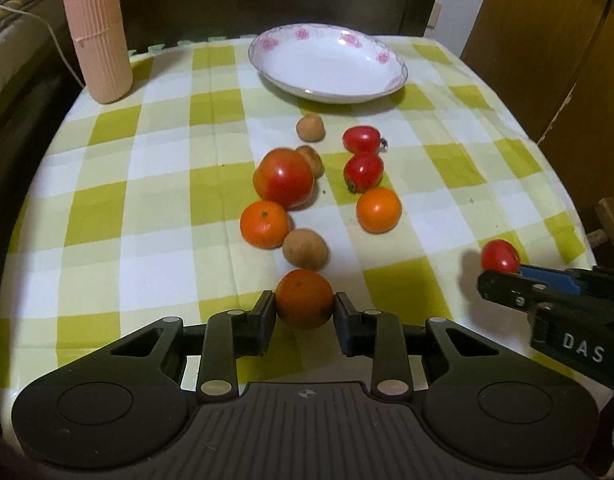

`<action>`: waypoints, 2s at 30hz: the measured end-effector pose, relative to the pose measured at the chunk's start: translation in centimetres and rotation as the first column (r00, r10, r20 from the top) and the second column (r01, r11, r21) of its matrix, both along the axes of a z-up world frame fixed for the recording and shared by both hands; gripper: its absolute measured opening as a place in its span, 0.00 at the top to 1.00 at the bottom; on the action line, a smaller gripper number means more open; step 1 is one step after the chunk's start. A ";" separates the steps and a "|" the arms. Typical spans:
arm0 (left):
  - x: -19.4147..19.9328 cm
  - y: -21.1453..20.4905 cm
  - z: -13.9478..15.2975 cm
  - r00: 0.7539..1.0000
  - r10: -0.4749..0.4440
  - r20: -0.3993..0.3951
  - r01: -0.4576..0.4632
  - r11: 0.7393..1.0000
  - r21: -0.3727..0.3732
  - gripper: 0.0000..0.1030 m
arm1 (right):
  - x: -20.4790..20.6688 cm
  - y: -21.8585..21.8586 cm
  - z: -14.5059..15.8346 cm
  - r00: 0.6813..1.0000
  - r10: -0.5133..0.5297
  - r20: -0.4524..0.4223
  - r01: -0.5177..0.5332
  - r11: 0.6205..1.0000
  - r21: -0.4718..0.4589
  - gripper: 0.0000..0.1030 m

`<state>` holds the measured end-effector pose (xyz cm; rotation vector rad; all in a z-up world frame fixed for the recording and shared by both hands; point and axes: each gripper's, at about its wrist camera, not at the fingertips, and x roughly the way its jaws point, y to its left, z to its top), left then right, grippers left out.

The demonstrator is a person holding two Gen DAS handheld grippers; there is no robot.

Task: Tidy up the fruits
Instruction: 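Carry the cherry tomato and tangerine in both tools over the white flowered bowl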

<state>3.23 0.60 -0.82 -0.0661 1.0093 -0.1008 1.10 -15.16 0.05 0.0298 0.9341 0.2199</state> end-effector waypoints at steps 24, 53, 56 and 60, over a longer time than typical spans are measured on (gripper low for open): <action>8.7 0.4 3.8 0.994 0.025 0.110 -0.017 0.997 -0.072 0.62 | 9.3 1.7 2.4 0.997 0.028 0.069 -0.031 0.998 0.047 0.78; 18.0 0.6 1.5 0.993 0.038 0.115 -0.035 0.999 -0.027 0.63 | 21.6 2.7 0.4 0.993 0.041 0.110 -0.051 0.995 0.091 0.77; 18.3 0.5 1.5 0.992 0.036 0.118 -0.034 0.999 -0.019 0.63 | 21.9 2.9 0.2 0.992 0.051 0.114 -0.060 0.995 0.085 0.76; 18.4 0.5 1.4 0.992 0.036 0.117 -0.033 0.999 -0.025 0.61 | 22.2 2.9 0.1 0.991 0.055 0.126 -0.065 0.995 0.080 0.76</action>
